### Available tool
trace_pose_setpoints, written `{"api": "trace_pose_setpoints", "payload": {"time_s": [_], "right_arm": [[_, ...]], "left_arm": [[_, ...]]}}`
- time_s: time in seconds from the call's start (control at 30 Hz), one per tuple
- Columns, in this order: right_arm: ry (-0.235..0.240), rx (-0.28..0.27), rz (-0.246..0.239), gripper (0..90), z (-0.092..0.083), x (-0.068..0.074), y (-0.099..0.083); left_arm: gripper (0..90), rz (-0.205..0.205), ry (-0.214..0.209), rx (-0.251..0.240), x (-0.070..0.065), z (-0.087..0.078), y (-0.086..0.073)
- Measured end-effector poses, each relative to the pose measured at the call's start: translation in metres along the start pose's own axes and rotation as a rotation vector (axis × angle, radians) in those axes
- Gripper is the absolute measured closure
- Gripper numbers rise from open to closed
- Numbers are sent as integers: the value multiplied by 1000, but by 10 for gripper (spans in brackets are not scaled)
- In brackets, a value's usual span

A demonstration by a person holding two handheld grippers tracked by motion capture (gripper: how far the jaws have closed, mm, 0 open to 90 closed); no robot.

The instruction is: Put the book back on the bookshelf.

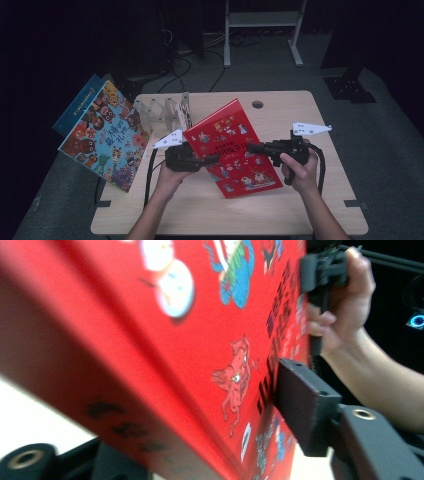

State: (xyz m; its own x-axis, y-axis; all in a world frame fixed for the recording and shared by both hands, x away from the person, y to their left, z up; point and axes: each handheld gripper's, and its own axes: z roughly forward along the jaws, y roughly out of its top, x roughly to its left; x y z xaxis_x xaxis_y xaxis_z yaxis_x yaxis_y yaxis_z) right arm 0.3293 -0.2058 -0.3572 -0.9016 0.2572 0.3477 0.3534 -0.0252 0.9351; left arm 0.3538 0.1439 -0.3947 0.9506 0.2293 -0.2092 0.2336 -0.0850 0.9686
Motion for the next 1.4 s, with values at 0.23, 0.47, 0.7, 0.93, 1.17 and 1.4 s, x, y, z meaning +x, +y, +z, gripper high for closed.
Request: {"api": "trace_pose_setpoints", "payload": {"time_s": [0.23, 0.47, 0.7, 0.93, 1.17, 1.4], "right_arm": [[16, 95, -35, 844, 4, -6, -6], [35, 152, -32, 815, 12, -11, -12], [20, 183, -37, 761, 16, -15, -15], [3, 199, -32, 726, 19, -19, -16], [-55, 236, -67, 680, 15, -21, -17], [-99, 250, -80, 619, 8, -23, -16]], "left_arm": [[594, 2, -36, -9, 0, -8, 8], [678, 8, -67, -10, -1, -14, 13], [732, 27, -67, 7, -6, -16, 18], [753, 27, -31, 35, -11, -17, 24], [786, -7, -3, 40, -11, -22, 27], [797, -14, 39, 29, -13, -28, 30]]}}
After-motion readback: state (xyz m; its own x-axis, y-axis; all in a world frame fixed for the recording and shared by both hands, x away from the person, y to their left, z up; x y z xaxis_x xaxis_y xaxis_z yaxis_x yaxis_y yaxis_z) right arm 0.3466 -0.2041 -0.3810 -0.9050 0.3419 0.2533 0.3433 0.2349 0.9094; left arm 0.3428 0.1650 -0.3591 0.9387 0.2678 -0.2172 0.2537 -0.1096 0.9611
